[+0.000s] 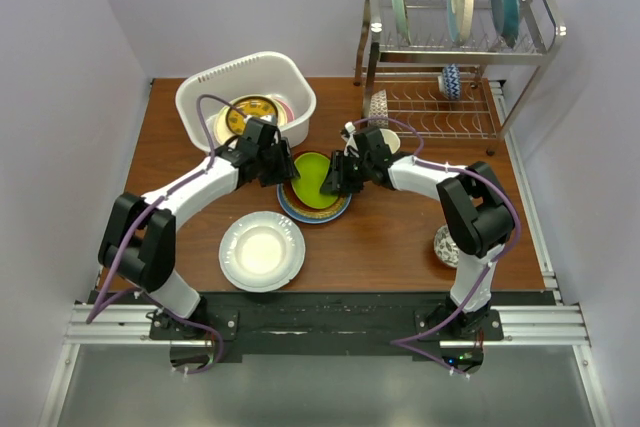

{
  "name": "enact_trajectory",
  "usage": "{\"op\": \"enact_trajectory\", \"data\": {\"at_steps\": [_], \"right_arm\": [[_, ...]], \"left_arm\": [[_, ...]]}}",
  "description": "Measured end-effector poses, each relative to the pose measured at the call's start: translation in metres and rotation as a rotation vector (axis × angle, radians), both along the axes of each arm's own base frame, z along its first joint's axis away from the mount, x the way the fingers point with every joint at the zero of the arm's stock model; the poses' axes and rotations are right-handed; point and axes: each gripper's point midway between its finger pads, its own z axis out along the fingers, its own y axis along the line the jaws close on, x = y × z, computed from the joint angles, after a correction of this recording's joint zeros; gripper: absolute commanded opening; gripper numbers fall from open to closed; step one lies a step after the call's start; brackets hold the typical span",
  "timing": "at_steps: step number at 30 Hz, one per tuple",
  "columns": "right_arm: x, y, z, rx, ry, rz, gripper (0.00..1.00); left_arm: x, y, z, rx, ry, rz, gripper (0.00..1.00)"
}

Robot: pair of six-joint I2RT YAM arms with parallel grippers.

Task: Place the plates into the plastic bin on the countertop
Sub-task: Pick up the plate at the center of the board.

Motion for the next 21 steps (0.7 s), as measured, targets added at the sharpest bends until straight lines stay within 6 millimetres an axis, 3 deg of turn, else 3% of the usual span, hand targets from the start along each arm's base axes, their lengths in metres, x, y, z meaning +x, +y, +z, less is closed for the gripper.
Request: {"op": "enact_trajectory", "data": {"at_steps": [7,15,21], "right_arm": [[0.0,0.0,0.0,0.0,-0.001,0.0,0.44],[0.0,0.0,0.0,0.0,-0.001,0.0,0.44],[0.0,0.0,-0.001,0.0,0.0,0.0,0.44]], "left_arm": [[-0.005,0.007,0.0,0.038,0.03,0.01,0.57],[-0.004,0.018,0.023,0.077,-0.009,0.052,0.6],[0.0,0.009,0.038,0.024,-0.058,0.031,0.59]]}}
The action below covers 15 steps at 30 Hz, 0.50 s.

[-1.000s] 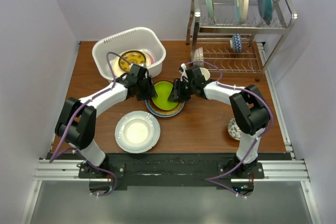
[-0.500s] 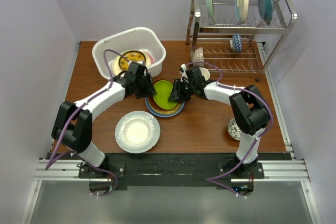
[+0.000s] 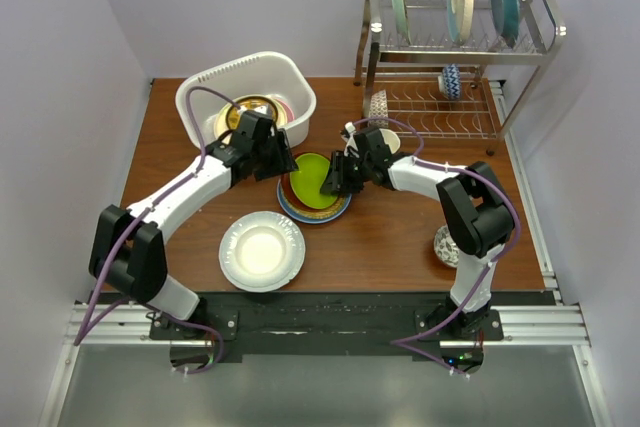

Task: Place the plates into the plastic bin on the countertop
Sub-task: Pick up the plate at the center of the board.

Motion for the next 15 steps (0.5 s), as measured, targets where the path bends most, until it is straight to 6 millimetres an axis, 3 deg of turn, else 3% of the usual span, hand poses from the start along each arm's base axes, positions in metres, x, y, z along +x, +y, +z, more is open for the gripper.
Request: {"op": "enact_trajectory", "data": {"at_steps": [11,14,15], "right_arm": [[0.0,0.0,0.0,0.0,0.0,0.0,0.44],[0.0,0.0,0.0,0.0,0.001,0.001,0.44],[0.0,0.0,0.0,0.0,0.0,0.001,0.44]], "left_arm": [[0.0,-0.018,-0.027,-0.055,0.041,-0.063,0.49],[-0.001,-0.022,-0.032,-0.069,0.051,-0.077,0.41],[0.0,-0.024,-0.032,-0.075,0.052,-0.083,0.34]]}}
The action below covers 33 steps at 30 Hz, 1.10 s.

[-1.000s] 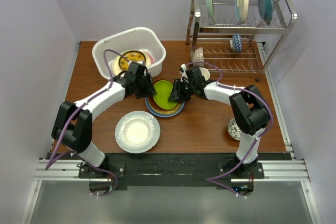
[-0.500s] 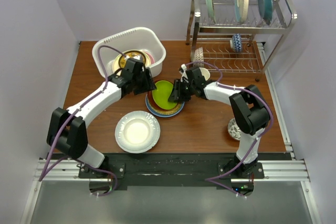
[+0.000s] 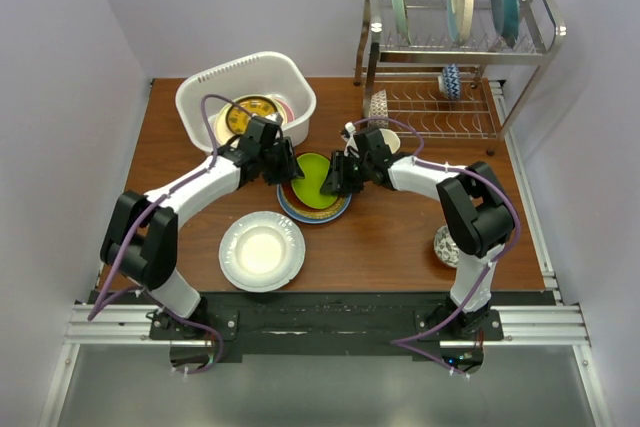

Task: Place the plates into the plastic bin on the countertop
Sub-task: Pick up the plate at the center of the board.

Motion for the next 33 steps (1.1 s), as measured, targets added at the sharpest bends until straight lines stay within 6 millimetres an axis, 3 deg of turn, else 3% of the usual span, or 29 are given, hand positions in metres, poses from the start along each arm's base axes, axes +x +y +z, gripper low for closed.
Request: {"op": "enact_trajectory", "data": {"at_steps": [3,5,12,19,24,30,33], "right_arm": [[0.0,0.0,0.0,-0.001,0.001,0.0,0.45],[0.0,-0.001,0.001,-0.002,-0.001,-0.003,0.45],[0.0,-0.002,0.003,-0.001,0.0,-0.002,0.59],[-0.011,-0.002,0.019,0.042,-0.035,0.02,0.96],[-0.03,-0.012,0.054,0.076,-0.114,0.027,0.99],[-0.042,-0.023,0.117,0.13,-0.267,0.03,0.99],[-0.058,-0.036,0.133,0.132,-0.315,0.025,0.99]], "left_arm": [[0.001,-0.001,-0.004,0.002,0.007,-0.003,0.1],[0.001,0.0,-0.007,0.007,0.012,-0.002,0.0],[0.001,0.004,-0.02,0.043,0.032,-0.003,0.0],[-0.002,0.005,-0.021,0.053,0.043,-0.003,0.0],[-0.007,0.005,-0.023,0.061,0.059,-0.008,0.0],[-0.007,0.005,-0.02,0.057,0.052,-0.008,0.0],[-0.006,0.004,-0.012,0.052,0.043,-0.008,0.0]]}}
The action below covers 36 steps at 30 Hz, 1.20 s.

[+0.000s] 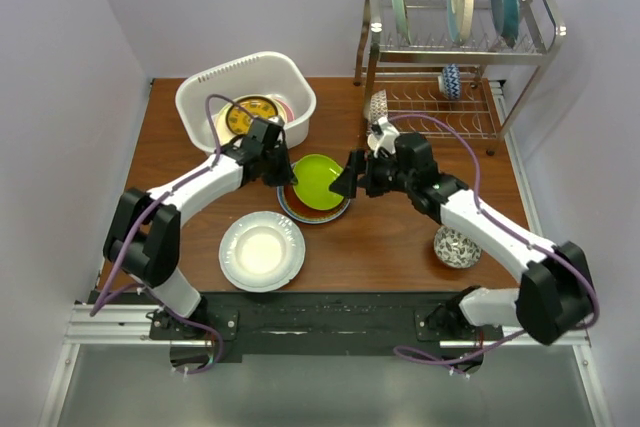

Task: Place the plates into the plastic bin on the countertop
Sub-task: Pick up the plate at the center of the board.

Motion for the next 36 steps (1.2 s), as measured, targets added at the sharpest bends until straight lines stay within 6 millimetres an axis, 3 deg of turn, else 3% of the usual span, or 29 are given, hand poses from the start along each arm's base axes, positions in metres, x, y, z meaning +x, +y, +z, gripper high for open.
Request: {"op": "enact_trajectory", "data": {"at_steps": [4,12,15,18,23,36], "right_arm": [[-0.025,-0.021,-0.011,-0.029,-0.006,-0.018,0.99],[-0.09,-0.062,-0.111,-0.164,0.204,-0.036,0.99],[-0.105,-0.072,-0.13,-0.19,0.24,-0.039,0.99],[-0.115,-0.079,-0.141,-0.199,0.244,-0.044,0.99],[-0.117,-0.082,-0.139,-0.182,0.213,-0.051,0.99],[-0.117,-0.082,-0.139,-0.174,0.198,-0.055,0.99]], "left_arm": [[0.002,-0.001,0.019,-0.014,-0.032,0.001,0.0],[0.008,0.0,0.055,-0.035,-0.1,0.012,0.0],[0.009,0.0,0.068,-0.042,-0.119,0.015,0.0],[0.012,0.0,0.081,-0.048,-0.135,0.017,0.0],[0.022,0.008,0.101,-0.066,-0.162,0.035,0.0],[0.066,0.086,0.158,-0.065,-0.246,0.164,0.0]]}}
